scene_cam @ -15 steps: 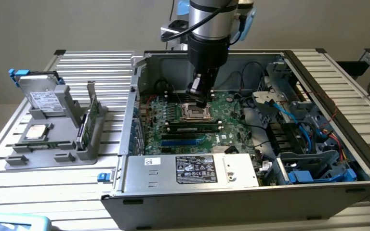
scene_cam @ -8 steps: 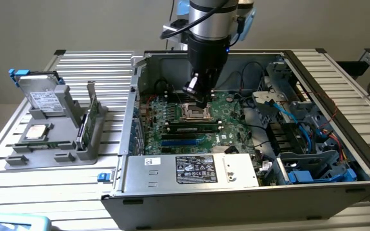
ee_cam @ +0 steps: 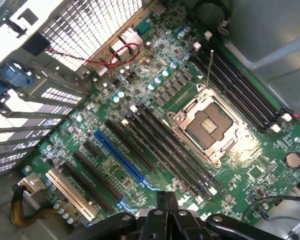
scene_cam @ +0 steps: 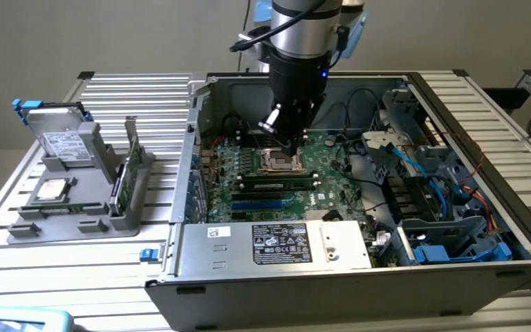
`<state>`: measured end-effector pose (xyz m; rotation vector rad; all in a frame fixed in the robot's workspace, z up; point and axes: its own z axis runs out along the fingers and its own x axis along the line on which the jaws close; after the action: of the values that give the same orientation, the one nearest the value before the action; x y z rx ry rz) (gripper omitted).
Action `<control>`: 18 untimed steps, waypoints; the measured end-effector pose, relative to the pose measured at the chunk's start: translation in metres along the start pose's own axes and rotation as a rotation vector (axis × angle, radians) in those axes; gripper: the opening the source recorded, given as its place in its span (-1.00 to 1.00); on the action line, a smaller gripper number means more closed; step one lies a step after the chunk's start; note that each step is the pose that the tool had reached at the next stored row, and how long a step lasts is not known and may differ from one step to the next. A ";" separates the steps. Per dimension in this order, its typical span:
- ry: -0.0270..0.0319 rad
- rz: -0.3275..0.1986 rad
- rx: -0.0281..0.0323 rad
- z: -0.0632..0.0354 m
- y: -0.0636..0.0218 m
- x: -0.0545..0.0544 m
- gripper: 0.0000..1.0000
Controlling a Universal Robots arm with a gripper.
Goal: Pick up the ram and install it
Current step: 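Press down the ram until it locks into place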
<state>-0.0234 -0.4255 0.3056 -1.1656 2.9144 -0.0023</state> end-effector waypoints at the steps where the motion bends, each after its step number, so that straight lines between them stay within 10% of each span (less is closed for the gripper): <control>1: 0.0001 0.018 0.0000 0.0000 0.0000 0.000 -0.79; 18: 0.0048 0.221 -0.0031 -0.0171 -0.0003 0.000 -0.79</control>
<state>-0.0234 -0.4259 0.3228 -0.8381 3.0305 -0.0001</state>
